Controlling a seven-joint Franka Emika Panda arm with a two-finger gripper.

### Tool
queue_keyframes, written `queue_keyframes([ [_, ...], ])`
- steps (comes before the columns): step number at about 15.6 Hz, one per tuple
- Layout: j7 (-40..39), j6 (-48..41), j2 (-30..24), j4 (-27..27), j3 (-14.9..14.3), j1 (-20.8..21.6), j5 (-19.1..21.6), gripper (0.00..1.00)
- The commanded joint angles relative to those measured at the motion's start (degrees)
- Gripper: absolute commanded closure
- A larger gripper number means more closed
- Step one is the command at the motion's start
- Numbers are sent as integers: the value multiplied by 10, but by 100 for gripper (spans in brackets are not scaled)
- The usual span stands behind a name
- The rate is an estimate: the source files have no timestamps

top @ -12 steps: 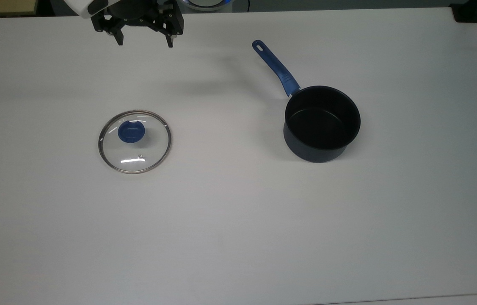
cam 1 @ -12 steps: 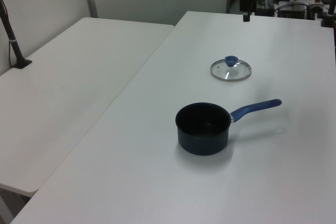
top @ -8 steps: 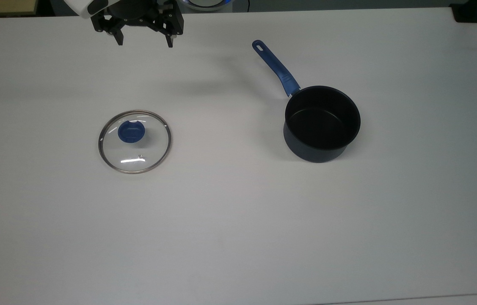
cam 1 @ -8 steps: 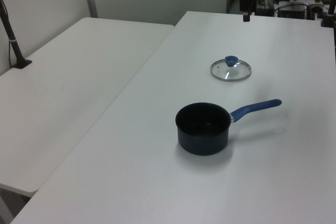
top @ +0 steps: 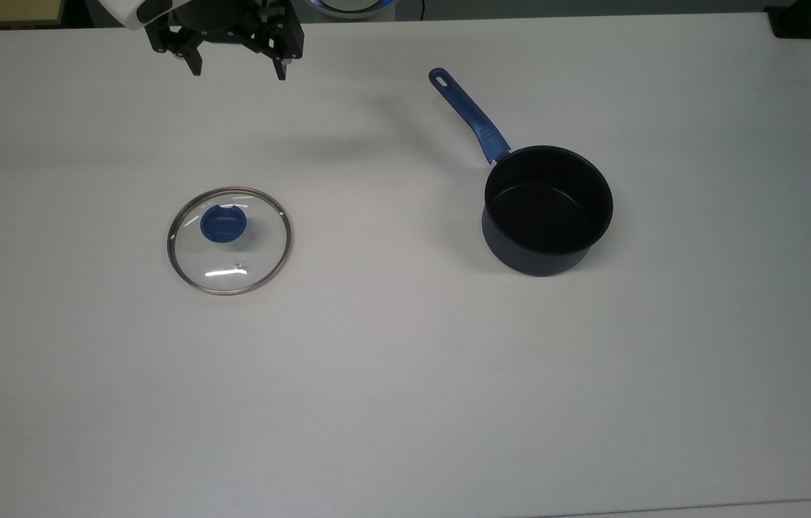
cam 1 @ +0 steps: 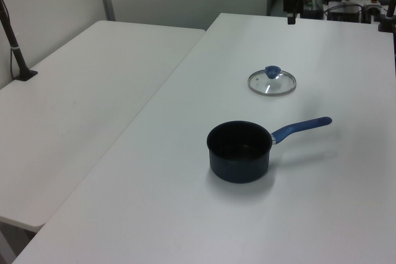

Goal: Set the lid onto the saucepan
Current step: 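Move the open gripper over the glass lid's blue knob, then lower the gripper and close it on the blue knob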

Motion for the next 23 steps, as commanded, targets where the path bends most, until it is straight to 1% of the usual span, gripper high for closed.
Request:
queue_keyframes([
  [1,-11,10,-4,-9,-3,-11,-5,0],
  [3,-13,51,3,-10,-3,-30,-6,0],
  [5,-19,63,19,-9,-3,-45,-10,0],
  [8,-47,100,40,-15,-4,-69,-10,0],
  [11,-90,118,65,-16,-4,-89,-10,0],
  [12,-92,130,70,-16,-4,-92,-10,0],
  [15,-87,154,86,-26,-4,-88,-10,0],
  [18,-80,187,110,-37,-3,-72,-10,2],
  [21,-64,201,134,-38,-3,-59,-30,2],
  [23,-51,217,152,-43,-2,-45,-35,3],
])
